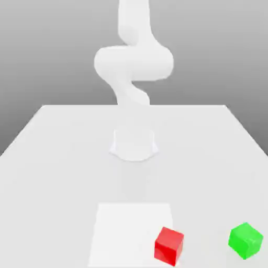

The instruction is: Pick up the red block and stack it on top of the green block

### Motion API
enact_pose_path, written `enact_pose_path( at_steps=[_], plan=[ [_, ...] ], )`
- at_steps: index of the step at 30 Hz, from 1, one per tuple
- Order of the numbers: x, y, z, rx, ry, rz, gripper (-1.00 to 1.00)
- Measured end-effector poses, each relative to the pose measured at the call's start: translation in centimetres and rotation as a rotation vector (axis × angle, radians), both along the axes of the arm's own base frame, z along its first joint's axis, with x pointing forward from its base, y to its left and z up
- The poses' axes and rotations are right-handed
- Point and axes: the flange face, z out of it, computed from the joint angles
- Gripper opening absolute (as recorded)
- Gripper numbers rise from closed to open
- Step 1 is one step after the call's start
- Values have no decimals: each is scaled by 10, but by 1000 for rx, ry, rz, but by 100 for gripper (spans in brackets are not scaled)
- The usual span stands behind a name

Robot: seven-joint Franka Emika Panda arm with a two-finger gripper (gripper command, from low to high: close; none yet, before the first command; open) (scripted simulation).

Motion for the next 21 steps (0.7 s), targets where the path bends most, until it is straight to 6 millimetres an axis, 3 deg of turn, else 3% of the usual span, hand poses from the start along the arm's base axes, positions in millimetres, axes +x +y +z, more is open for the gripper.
enact_pose_path(
  at_steps=[5, 10, 15, 21],
  plan=[
    [58, 15, -87, 10, 146, -97, 0],
    [96, 25, -181, 31, 284, -182, 0],
    [113, 35, -277, 66, 419, -259, 0],
    [107, 52, -387, 127, 581, -342, 0]
  ],
)
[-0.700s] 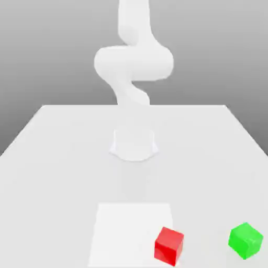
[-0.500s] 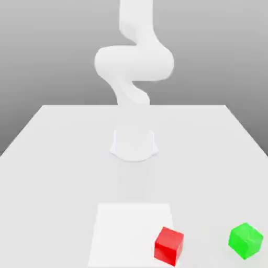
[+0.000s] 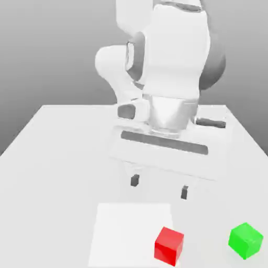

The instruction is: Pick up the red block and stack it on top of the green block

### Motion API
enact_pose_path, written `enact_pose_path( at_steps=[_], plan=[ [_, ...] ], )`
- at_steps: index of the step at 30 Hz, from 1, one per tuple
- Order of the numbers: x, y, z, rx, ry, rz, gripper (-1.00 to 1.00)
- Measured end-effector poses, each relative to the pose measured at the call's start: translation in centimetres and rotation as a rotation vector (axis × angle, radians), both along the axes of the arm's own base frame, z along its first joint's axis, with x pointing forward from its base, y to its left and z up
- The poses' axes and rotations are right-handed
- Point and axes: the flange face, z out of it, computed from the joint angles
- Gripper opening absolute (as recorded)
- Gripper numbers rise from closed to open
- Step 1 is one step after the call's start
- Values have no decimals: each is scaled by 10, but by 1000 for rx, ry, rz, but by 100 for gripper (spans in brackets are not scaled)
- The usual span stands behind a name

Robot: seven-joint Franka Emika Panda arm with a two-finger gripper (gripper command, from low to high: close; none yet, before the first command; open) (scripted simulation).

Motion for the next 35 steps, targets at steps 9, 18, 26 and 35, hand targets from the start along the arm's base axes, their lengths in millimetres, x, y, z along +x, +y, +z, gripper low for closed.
enact_pose_path(
  at_steps=[9, 18, 26, 35],
  plan=[
    [-19, 16, -132, 64, 118, -77, 0],
    [-19, 17, -128, 66, 117, -77, -100],
    [-28, 120, -57, 55, 124, 100, -100],
    [-47, 198, -96, 46, 126, 232, 100]
  ],
)
